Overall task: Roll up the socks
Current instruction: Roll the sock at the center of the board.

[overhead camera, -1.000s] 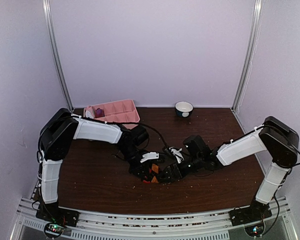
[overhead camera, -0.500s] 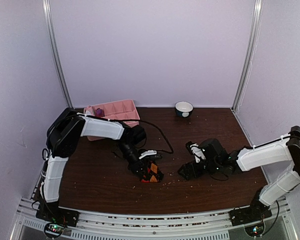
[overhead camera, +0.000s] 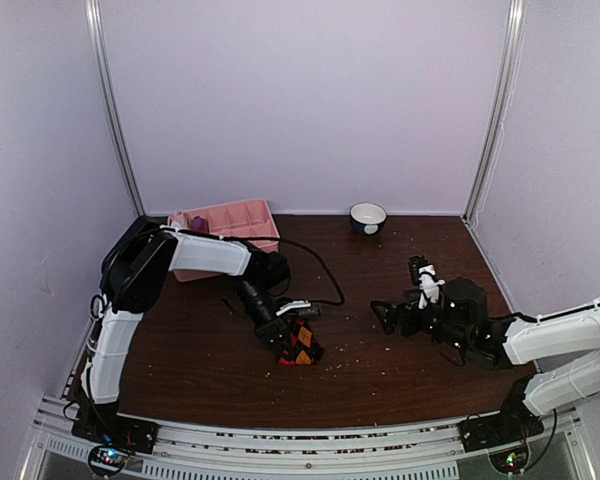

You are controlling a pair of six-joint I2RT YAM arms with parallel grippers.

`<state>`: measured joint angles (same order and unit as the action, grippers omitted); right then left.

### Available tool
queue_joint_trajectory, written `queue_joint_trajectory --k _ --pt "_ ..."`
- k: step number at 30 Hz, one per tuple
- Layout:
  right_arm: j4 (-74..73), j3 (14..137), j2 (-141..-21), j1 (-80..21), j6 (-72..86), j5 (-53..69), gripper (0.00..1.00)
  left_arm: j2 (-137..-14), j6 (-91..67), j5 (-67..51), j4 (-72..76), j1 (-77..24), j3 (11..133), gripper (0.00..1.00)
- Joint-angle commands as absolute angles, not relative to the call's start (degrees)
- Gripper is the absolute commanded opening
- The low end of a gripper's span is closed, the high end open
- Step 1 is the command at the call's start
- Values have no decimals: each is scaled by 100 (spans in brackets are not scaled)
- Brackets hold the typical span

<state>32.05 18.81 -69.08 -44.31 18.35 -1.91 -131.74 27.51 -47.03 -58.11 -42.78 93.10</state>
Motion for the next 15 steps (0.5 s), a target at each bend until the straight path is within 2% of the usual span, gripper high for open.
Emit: queue_joint_trajectory --k 1,5,8,11,15 --pt "4511 1471 -7338 -4058 2129 668 100 -13730 2742 -3554 -6075 -4221 9269 0" --pt "3668 1830 -7189 -5131 717 -351 100 -13816 2825 -3628 -6208 -4220 9343 0" --pt "3470 2041 -7343 -5467 92 11 98 -13829 2921 -3700 -6258 -4211 9396 0" --pt "3807 2109 -7635 -5718 -275 752 85 -13861 3077 -3957 -6417 -4203 9460 0" --pt "3139 2999 -8458 -6027 -524 1544 69 -13865 3139 -4109 -6434 -4199 9415 0"
